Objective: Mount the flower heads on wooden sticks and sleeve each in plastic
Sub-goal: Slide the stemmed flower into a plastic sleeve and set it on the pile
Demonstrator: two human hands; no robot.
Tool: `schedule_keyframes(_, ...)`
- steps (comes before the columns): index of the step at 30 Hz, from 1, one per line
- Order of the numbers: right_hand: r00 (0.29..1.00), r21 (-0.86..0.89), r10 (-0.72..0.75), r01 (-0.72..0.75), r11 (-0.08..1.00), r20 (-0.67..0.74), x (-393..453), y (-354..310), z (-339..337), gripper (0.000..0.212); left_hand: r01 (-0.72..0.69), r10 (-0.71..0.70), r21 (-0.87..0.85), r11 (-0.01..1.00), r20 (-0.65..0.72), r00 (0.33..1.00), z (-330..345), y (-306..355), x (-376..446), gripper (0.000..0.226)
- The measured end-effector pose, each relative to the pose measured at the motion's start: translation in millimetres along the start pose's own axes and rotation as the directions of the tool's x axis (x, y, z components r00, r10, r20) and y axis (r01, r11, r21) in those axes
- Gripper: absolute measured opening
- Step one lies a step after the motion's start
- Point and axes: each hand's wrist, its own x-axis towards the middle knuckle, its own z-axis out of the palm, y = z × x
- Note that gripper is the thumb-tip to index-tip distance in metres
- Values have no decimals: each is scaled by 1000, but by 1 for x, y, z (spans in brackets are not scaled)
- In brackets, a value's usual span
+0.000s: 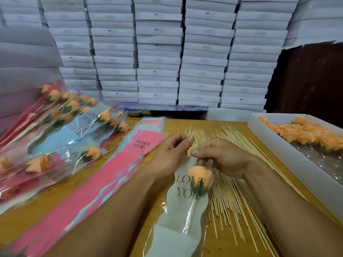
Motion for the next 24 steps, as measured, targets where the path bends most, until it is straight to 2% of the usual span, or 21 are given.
schedule_keyframes(2,999,29,-25,26,999,-34,-1,-1,-5,29,89,-89,-54,995,2,996,1,0,-1,46)
schedule_keyframes(4,992,28,-54,58,998,-115,-3,-2,-12,26,175,-175,-25,984,17,984,-1,1,-2,54)
schedule_keyframes(7,951,30,-98,112,993,-294,-7,0,-27,20,263,-257,-18,965,152,954,-5,2,-5,35)
schedule_keyframes(9,876,54,-91,132,990,-473,-9,3,-38,24,355,-332,-42,934,271,904,-8,5,-9,37)
schedule_keyframes(11,758,69,-79,161,985,-648,-10,8,-49,34,440,-409,5,898,380,830,-12,4,-10,53)
schedule_keyframes(12,698,78,-70,178,981,-713,-11,10,-53,35,458,-435,52,888,422,795,-14,3,-9,53)
schedule_keyframes(15,589,121,-42,235,965,-807,-9,13,-61,33,453,-435,99,886,519,736,-17,1,-7,23)
schedule_keyframes(17,549,125,-42,263,957,-835,-7,12,-60,41,435,-409,81,897,527,745,-18,0,-6,14)
schedule_keyframes(21,499,125,-13,242,962,-866,-1,9,-56,86,391,-352,7,920,449,821,-17,1,-6,14)
schedule_keyframes(23,484,149,31,207,967,-874,1,4,-48,81,361,-321,-47,931,364,874,-16,3,-7,16)
schedule_keyframes(24,486,136,42,160,978,-873,0,1,-41,67,337,-299,-67,939,322,898,-16,4,-7,15)
